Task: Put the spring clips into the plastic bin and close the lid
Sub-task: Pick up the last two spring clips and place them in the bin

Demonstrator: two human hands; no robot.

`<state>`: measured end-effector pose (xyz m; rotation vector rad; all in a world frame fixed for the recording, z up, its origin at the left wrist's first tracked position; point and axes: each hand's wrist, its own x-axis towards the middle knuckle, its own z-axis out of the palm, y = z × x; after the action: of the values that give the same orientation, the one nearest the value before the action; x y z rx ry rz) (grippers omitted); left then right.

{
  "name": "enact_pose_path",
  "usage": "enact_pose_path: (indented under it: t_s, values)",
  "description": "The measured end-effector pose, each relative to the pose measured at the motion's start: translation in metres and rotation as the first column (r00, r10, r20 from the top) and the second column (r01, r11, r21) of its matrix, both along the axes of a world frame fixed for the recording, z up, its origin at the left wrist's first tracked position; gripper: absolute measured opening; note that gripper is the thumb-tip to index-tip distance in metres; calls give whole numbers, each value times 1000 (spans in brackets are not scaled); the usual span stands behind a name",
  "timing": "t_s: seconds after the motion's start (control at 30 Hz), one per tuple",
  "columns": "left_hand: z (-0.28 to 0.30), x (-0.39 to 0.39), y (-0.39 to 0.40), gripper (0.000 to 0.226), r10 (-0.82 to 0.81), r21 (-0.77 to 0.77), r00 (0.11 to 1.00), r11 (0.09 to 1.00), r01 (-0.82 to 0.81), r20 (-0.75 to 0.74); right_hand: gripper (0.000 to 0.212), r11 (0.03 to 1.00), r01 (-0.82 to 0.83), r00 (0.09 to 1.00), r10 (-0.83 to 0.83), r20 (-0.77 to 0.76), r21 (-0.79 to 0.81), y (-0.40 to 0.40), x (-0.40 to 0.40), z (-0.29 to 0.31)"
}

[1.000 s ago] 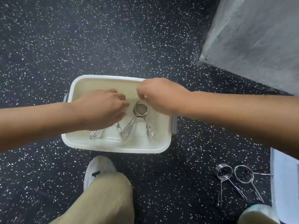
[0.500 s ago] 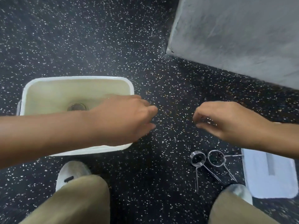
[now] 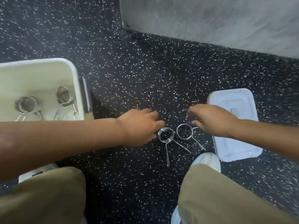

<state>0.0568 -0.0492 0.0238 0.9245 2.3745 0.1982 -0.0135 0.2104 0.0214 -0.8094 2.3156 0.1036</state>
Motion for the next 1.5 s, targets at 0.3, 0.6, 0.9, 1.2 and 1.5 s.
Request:
enact_pose_path:
  t_s: [0.3, 0.6, 0.9, 1.2, 1.5]
  values:
    - [-35, 8, 32, 54, -136, -151, 978, 975, 160, 160, 35, 998, 62, 991, -63, 116, 8, 5, 11, -41]
    - [-41, 6, 40, 35, -2, -106, 977, 994, 25, 212, 19, 987, 139, 965, -154, 211, 82, 3, 8, -53]
    - [-42, -2, 11, 15, 256, 78, 952, 959, -272, 168, 22, 959, 266, 948, -243, 204, -98, -1, 6, -37]
    - [4, -12, -45, 19, 362, 247, 932, 903, -351, 0, 21, 605, 770, 575, -521, 631, -203, -38, -5, -7]
    - [71, -5, -119, 12, 500, 418, 860, 805, -420, -100, 62, 183, 983, 70, -428, 901, 10, -91, -6, 41]
